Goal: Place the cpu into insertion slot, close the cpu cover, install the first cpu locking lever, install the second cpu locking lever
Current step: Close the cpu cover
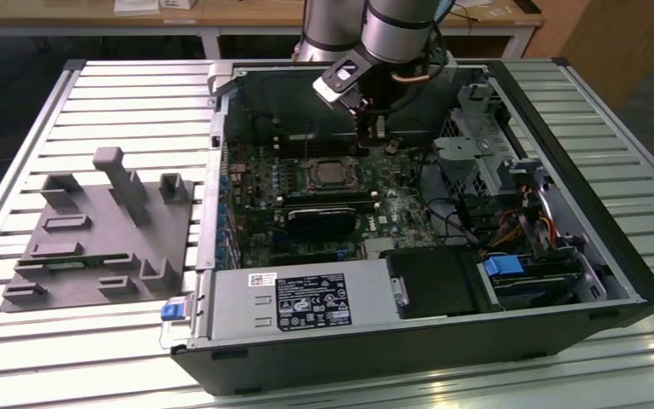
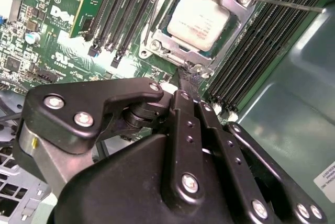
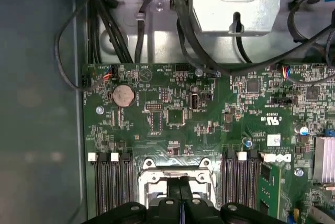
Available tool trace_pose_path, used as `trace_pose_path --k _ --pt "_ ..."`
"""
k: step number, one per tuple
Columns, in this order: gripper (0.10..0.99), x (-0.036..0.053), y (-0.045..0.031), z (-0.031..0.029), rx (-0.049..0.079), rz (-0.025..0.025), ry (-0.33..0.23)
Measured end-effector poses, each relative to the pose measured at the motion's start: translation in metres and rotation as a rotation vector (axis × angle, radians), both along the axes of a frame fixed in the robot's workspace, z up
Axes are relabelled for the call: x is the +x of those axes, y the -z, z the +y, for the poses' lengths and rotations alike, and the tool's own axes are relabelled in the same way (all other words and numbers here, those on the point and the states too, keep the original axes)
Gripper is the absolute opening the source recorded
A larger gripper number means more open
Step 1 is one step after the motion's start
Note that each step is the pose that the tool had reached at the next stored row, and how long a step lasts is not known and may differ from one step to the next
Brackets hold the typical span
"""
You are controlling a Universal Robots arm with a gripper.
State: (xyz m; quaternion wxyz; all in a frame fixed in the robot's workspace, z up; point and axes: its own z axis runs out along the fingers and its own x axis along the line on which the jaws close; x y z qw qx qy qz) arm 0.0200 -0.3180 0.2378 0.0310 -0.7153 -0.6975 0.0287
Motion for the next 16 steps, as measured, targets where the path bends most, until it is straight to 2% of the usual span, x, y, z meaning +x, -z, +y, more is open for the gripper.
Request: trace_pose_path --k 3,4,5,12,16 --pt "0.102 -0.0006 0.0002 0.0 0.0 -0.0017 0.0" --pt "0.102 -0.0011 0.0004 0.0 0.0 -0.0036 0.0" --pt "0.102 -0.002 0.0006 0.0 0.0 -0.0076 0.0" --pt "0.102 -0.0171 0.0022 0.0 0.0 -0.0504 0.0" --pt "0.102 -0.0227 0.0036 -0.0002 0.001 -0.0816 -0.001"
